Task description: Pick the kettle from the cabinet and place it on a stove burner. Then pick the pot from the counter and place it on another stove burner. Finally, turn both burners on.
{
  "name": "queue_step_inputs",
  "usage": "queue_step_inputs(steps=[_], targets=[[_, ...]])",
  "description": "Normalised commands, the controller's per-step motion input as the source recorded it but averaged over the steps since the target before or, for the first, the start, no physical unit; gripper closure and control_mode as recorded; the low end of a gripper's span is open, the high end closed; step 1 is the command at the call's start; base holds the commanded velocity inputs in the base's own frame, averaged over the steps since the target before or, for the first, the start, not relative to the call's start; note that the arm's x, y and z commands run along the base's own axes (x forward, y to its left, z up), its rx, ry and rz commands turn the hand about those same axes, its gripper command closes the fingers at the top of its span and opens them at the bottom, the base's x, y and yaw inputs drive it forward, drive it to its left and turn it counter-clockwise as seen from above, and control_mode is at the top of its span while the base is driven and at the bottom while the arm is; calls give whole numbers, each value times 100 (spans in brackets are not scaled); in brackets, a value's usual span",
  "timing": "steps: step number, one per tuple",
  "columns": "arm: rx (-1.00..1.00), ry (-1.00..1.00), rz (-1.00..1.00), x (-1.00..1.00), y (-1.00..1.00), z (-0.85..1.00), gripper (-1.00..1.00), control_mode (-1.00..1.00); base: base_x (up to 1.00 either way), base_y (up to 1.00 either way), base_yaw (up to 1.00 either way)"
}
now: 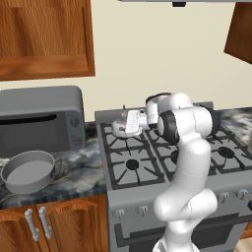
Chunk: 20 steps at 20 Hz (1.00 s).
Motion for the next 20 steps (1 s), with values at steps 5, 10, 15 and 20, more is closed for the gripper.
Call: queue_step_inputs(steps=[5, 10, 15, 20], targets=[[0, -2, -4, -17, -11, -21, -100, -100, 0, 0, 0], [0, 0, -6, -8, -16, -19, -100, -100, 0, 0, 0], [0, 0, -7, -2, -17, -13, -100, -100, 0, 0, 0], [0, -2, -7, 0, -13, -7, -100, -100, 0, 0, 0]])
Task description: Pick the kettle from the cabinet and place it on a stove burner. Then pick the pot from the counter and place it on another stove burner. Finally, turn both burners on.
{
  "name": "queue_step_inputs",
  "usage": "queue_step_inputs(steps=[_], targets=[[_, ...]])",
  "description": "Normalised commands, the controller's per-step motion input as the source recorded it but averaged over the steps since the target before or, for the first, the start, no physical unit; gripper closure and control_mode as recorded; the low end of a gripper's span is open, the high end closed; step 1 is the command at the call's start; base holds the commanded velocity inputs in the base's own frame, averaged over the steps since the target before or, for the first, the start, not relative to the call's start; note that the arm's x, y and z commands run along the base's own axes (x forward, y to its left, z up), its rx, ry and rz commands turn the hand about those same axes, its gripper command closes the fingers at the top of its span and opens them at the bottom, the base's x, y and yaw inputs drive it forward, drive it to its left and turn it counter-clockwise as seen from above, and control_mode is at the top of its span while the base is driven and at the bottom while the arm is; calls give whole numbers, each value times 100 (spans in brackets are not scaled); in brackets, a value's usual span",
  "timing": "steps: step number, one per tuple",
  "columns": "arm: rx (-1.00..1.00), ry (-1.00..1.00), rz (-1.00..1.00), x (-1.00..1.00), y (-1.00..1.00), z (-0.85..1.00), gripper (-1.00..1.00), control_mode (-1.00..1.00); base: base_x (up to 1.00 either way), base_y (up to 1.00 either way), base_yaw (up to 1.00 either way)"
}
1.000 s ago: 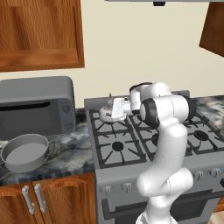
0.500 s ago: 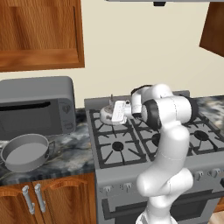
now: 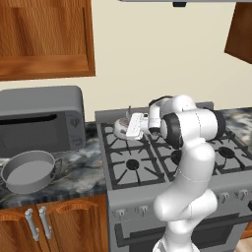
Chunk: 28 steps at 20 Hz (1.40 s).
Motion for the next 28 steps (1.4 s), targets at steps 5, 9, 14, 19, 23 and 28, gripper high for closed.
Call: queue_step_inputs(steps=[5, 9, 14, 19, 23, 28], targets=[[0, -3, -3, 0, -2, -6, -100, -100, 0, 0, 0], [0, -1, 0, 0, 1, -8, -100, -100, 0, 0, 0], [0, 0, 0, -1, -1, 0, -100, -100, 0, 0, 0], [0, -3, 0, -7, -13, 0, -100, -100, 0, 0, 0], [0, -6, 0, -6, -10, 5, -100, -100, 0, 0, 0], [0, -9, -1, -16, -5, 23, -100, -100, 0, 0, 0]])
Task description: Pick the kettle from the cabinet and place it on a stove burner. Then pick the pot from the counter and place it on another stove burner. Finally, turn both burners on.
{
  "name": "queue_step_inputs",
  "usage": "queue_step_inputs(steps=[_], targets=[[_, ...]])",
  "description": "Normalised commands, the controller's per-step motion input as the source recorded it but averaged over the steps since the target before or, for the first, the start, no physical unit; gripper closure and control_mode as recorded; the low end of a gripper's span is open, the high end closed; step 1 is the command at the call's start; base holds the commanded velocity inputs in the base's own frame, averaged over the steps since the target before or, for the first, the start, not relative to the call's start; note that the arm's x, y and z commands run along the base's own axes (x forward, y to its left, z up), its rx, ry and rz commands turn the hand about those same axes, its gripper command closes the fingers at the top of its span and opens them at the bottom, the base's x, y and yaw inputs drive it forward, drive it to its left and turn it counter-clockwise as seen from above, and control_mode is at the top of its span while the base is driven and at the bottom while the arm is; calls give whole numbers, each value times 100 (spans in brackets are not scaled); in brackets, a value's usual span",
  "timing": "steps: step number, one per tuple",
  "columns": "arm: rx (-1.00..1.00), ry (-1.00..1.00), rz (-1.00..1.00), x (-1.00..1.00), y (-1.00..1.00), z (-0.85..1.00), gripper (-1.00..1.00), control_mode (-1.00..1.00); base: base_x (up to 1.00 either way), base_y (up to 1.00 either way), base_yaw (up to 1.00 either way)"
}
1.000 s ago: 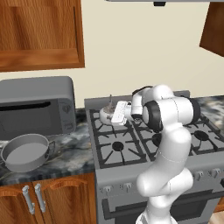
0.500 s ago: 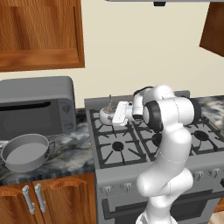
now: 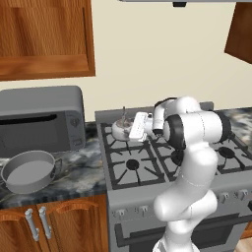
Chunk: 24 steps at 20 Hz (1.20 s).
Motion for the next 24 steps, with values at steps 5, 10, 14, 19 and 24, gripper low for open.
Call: queue_step_inputs(steps=[5, 10, 14, 19, 24], targets=[[-2, -10, 0, -29, 0, 33, -100, -100, 0, 0, 0], [-3, -8, 0, -34, 0, 41, -100, -100, 0, 0, 0], [-6, -4, -1, -30, 0, 44, -100, -100, 0, 0, 0], [-6, -2, -2, -28, 0, 40, -100, -100, 0, 0, 0], [-7, -1, -1, -30, 0, 36, -100, -100, 0, 0, 0]])
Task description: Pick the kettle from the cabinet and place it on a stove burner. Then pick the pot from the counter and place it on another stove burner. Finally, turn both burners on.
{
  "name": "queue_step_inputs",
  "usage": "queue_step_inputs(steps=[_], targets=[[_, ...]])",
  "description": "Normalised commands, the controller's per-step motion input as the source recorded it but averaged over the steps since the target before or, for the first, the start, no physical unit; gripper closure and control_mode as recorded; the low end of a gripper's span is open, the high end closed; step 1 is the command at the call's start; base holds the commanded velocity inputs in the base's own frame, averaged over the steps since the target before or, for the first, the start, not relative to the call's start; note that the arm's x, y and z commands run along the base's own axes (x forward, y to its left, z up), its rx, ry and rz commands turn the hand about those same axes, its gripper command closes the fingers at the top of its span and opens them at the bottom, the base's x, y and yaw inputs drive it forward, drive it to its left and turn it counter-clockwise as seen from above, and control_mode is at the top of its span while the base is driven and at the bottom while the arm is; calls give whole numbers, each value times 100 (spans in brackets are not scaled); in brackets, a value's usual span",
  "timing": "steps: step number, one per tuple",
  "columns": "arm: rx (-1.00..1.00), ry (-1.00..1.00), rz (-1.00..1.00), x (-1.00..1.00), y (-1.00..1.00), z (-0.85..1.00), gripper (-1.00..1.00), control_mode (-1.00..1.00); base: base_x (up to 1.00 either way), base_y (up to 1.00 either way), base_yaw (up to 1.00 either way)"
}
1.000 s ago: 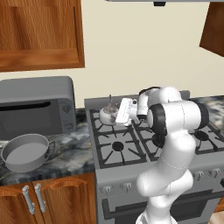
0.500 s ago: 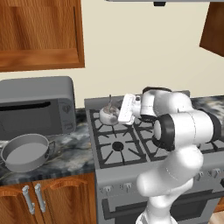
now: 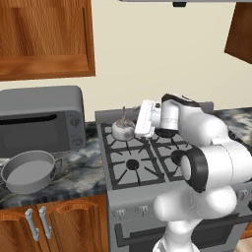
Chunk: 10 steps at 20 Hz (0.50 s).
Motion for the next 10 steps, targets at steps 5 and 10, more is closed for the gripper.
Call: queue_step_inputs(steps=[5, 10], targets=[[-8, -4, 0, -26, 0, 26, -100, -100, 0, 0, 0], [-8, -7, 0, -29, 0, 14, -100, -100, 0, 0, 0]])
